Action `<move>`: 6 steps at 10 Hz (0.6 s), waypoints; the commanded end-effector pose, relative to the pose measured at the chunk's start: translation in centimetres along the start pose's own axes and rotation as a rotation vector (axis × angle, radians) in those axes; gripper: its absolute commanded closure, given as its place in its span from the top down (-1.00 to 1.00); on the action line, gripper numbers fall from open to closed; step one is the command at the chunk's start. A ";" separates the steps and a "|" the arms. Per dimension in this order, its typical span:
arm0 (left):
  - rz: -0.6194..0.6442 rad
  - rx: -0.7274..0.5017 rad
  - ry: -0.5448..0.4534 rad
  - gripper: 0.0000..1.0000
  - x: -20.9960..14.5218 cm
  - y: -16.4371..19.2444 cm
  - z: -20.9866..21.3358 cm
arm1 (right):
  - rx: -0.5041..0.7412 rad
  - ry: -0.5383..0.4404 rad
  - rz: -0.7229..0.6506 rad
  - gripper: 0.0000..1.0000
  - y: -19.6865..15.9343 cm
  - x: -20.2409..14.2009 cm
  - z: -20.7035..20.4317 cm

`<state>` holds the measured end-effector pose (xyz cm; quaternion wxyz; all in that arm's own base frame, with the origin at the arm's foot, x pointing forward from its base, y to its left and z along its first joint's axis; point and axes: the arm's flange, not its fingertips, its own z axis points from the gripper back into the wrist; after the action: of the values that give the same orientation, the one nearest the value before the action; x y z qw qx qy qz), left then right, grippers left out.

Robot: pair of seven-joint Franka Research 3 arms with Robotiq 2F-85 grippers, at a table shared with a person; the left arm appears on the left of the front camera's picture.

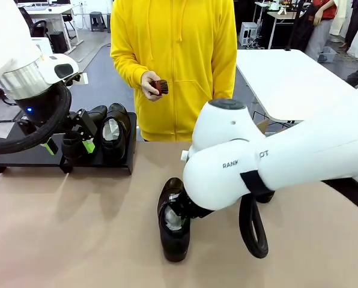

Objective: Organize the shoes by placing them on the stand.
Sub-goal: Pick up one Shoe and place it in the middle of the table.

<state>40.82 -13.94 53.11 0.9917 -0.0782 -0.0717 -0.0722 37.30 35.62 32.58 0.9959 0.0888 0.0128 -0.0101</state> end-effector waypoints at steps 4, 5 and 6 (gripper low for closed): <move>0.015 0.007 -0.010 1.00 0.0 0.0 0.0 | 0.020 -0.029 -0.047 0.28 0.0 -0.1 0.5; 0.015 0.007 -0.010 1.00 0.0 0.0 0.0 | 0.043 -0.034 -0.059 0.66 -0.5 -0.8 2.0; 0.015 0.007 -0.010 1.00 0.0 0.0 0.0 | 0.072 -0.041 -0.056 1.00 -1.1 -1.8 3.8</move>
<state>40.82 -13.94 53.10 0.9917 -0.0782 -0.0716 -0.0721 37.16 35.17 34.43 0.9938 0.1064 0.0044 -0.0305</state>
